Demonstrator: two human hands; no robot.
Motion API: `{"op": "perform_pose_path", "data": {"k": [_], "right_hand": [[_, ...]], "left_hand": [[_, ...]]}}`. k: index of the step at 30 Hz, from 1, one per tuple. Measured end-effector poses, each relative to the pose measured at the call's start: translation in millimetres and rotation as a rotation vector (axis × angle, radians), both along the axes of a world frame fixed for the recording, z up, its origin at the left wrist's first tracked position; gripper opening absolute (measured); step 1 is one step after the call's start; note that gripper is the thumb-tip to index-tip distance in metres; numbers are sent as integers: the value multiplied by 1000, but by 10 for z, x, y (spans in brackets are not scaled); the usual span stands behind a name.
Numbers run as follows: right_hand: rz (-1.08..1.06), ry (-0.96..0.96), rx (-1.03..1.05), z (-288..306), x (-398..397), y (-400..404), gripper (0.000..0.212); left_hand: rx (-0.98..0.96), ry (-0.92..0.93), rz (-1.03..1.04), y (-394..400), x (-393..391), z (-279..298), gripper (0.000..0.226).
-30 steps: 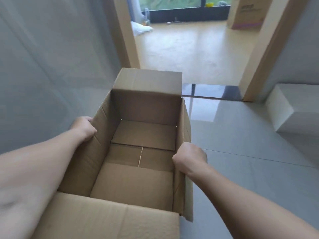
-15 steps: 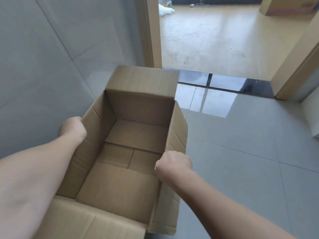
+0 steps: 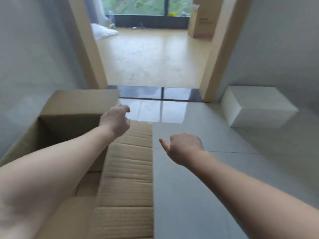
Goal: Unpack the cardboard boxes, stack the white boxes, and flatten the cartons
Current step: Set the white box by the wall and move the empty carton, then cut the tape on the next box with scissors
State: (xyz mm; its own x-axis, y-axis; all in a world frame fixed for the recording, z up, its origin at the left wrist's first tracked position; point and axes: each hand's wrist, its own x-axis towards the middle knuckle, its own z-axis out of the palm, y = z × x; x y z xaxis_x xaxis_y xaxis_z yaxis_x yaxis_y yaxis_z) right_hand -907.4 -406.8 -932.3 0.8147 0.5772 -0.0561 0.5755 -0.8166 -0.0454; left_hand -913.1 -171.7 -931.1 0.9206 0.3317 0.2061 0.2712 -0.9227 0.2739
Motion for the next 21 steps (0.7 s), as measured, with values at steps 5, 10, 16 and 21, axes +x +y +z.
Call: {"op": "perform_pose_path", "data": {"k": [5, 10, 16, 21], "right_hand": [[-287, -97, 6, 343, 135, -1576, 54], [-651, -177, -66, 771, -309, -3438, 49], [-1039, -205, -246, 1134, -1269, -5239, 53], [-1219, -162, -204, 1011, -1995, -6063, 50]], "left_hand": [[-64, -29, -286, -1572, 564, 146, 36], [-145, -21, -610, -3238, 627, 268, 34], [-123, 37, -908, -4799, 220, 309, 32], [-148, 107, -1087, -5900, -381, 268, 33]]}}
